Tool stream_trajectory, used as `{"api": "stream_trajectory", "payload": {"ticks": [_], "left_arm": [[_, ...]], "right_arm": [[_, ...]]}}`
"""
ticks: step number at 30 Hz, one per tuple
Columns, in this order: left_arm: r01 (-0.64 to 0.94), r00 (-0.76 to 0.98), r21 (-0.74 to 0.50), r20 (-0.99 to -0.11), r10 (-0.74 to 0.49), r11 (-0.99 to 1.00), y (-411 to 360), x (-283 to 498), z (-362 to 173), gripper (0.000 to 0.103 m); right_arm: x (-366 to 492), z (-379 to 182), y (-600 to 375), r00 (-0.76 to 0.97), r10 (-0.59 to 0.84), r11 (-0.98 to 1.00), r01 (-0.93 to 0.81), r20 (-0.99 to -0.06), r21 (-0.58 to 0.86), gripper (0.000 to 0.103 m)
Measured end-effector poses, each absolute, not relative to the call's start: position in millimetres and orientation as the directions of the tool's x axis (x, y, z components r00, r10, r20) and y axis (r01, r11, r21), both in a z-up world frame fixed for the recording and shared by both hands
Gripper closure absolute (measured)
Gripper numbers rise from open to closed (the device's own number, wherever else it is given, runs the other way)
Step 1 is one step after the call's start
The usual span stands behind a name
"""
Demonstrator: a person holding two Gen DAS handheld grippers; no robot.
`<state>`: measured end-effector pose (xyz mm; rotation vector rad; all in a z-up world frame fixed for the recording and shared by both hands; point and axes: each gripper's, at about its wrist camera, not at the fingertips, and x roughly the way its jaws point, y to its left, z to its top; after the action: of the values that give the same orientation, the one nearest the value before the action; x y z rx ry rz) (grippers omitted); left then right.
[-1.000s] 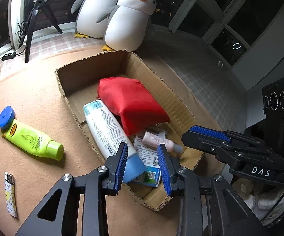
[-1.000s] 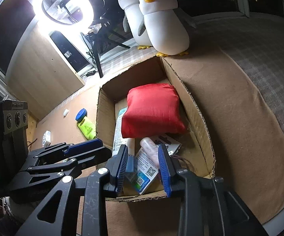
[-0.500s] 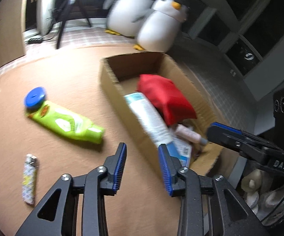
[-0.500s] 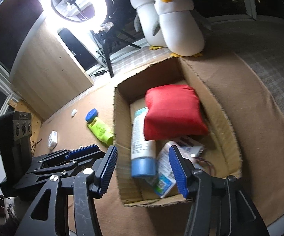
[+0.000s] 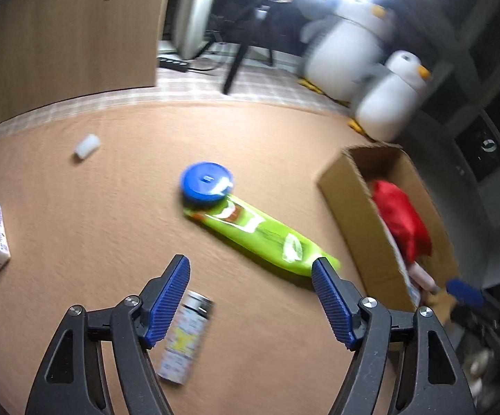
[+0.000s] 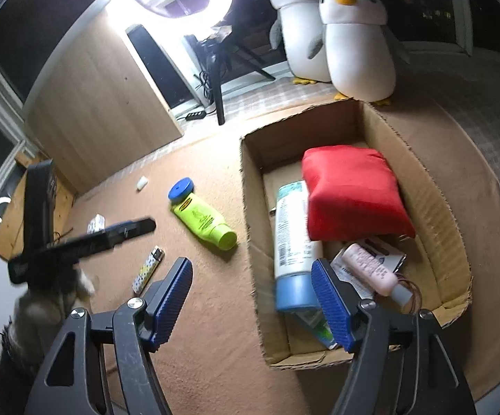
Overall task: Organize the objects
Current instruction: 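Move the left tool to the blue tape measure and close on it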
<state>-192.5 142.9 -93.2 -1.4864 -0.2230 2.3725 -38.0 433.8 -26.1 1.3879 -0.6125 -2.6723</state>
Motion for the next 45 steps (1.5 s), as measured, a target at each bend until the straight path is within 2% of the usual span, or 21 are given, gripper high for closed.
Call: {"api": "stream_trajectory", "payload": {"ticks": [10,26,32,35,39,45], "left_arm": [[-0.126,-0.420,-0.280,-0.854,0.306,-0.952,134,-243,-114,0.026],[-0.121,-0.413,-0.103,-0.899,0.145,-0.987,165,-289,-154,0.026],[-0.081,-0.408,-0.121,-0.901,0.144,-0.989,155,-298,-158,0.026],[-0.060,-0.411,-0.134,-0.900,0.147,-0.989,148,-299,-156,0.029],[-0.049,-0.414,-0.130,-0.900,0.138,-0.990,137,-297,-155,0.045],[-0.046,-0.418,-0.130,-0.898,0.137,-0.990,119,-287,-155,0.049]], "right_arm": [[-30,-31,402,-0.547,-0.286,-0.911,-0.098,-0.787,0.399,0.035],[-9,-41,409,-0.517,-0.282,-0.898,-0.154,-0.808,0.411,0.035],[-7,-44,412,-0.509,-0.281,-0.896,-0.164,-0.813,0.412,0.035],[-8,-45,409,-0.501,-0.284,-0.899,-0.156,-0.817,0.409,0.035],[-9,-48,405,-0.490,-0.291,-0.903,-0.143,-0.822,0.405,0.035],[-14,-49,400,-0.486,-0.289,-0.907,-0.136,-0.825,0.398,0.035]]}}
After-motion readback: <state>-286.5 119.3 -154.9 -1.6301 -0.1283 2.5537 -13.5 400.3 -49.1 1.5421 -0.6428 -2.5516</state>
